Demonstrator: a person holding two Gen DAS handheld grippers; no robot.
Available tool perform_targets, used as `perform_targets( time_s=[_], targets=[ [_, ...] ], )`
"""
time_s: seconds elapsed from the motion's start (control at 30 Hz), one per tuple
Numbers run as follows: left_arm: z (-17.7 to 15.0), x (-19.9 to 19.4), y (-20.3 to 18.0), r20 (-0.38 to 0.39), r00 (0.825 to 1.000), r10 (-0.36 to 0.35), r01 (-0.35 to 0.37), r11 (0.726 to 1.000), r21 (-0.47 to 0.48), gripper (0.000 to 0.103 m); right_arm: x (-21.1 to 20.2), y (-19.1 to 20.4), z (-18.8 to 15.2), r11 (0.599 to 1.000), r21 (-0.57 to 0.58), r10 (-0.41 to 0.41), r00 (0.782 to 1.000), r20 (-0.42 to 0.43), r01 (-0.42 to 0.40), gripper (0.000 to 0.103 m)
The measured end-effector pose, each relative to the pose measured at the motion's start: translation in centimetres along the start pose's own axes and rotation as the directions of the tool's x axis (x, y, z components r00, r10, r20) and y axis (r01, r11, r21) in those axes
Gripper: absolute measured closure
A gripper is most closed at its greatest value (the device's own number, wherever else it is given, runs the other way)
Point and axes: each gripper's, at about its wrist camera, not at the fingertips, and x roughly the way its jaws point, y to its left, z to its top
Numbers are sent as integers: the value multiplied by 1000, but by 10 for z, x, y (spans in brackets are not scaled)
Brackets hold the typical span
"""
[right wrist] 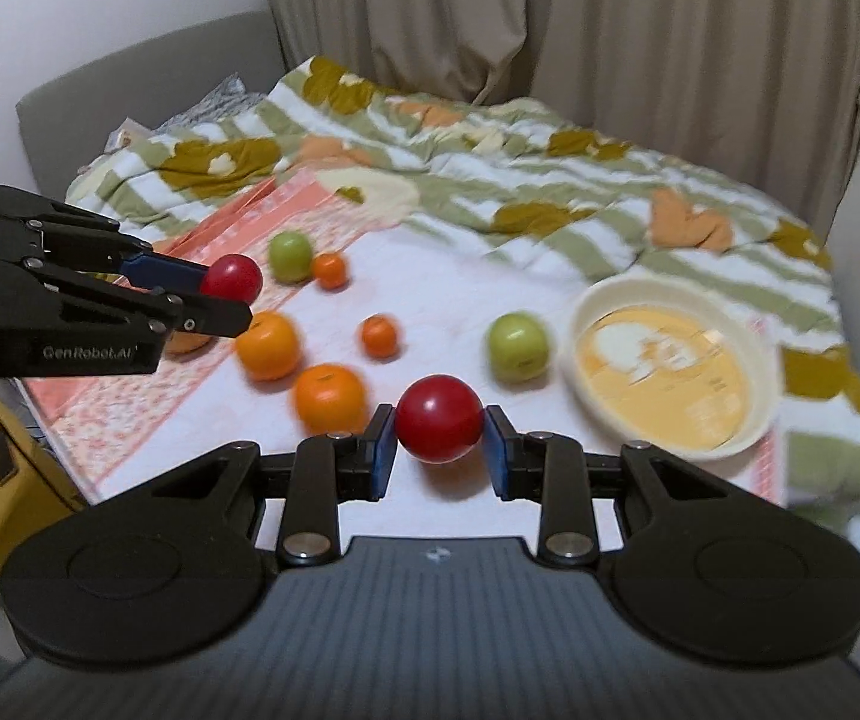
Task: Organize fruits
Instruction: 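Carry both cherry tomatoes to the white bowl and release them inside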
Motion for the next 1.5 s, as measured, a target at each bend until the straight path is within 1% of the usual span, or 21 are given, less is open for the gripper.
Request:
perform_targets(
  time_s=[0.1,0.23,0.4,0.5,0.63,0.83,1.0,1.1,1.2,1.43,1.47,1.5],
  targets=[
    [22,6,-21,39,999,20,-19,1000,-23,72,-9,-35,9,1000,-4,-13,1000,18,13,57],
    [54,22,-45,48,998,43,-40,997,-64,72,-14,-83,24,998,7,-57,998,17,57,57],
    [89,57,-67,58,998,23,-20,999,-50,72,-2,-141,38,993,53,-105,995,2,104,57],
    [105,85,-76,42,999,2,-1,1000,-29,72,14,-168,43,991,64,-121,993,-8,121,57],
    [120,131,-87,2,999,-41,41,999,12,72,40,-198,45,985,94,-144,989,-34,147,57],
    [133,196,-102,-79,994,-80,86,993,74,72,78,-225,53,977,132,-159,984,-84,169,57],
    [136,248,-105,-152,982,-116,131,987,97,72,104,-241,57,970,169,-157,982,-103,172,57],
    [136,271,-108,-175,977,-119,141,982,124,72,117,-248,57,966,190,-158,981,-116,178,57],
    [136,291,-112,-194,974,-120,151,977,153,72,126,-254,56,960,211,-157,979,-131,182,57],
    [136,306,-119,-216,966,-144,186,965,186,70,132,-261,53,951,239,-165,976,-142,195,57],
    [136,306,-120,-214,966,-149,190,964,188,64,132,-262,53,950,242,-167,976,-143,198,57],
    [137,305,-120,-208,966,-154,194,963,188,52,132,-263,53,949,243,-169,975,-143,200,57]
  ],
)
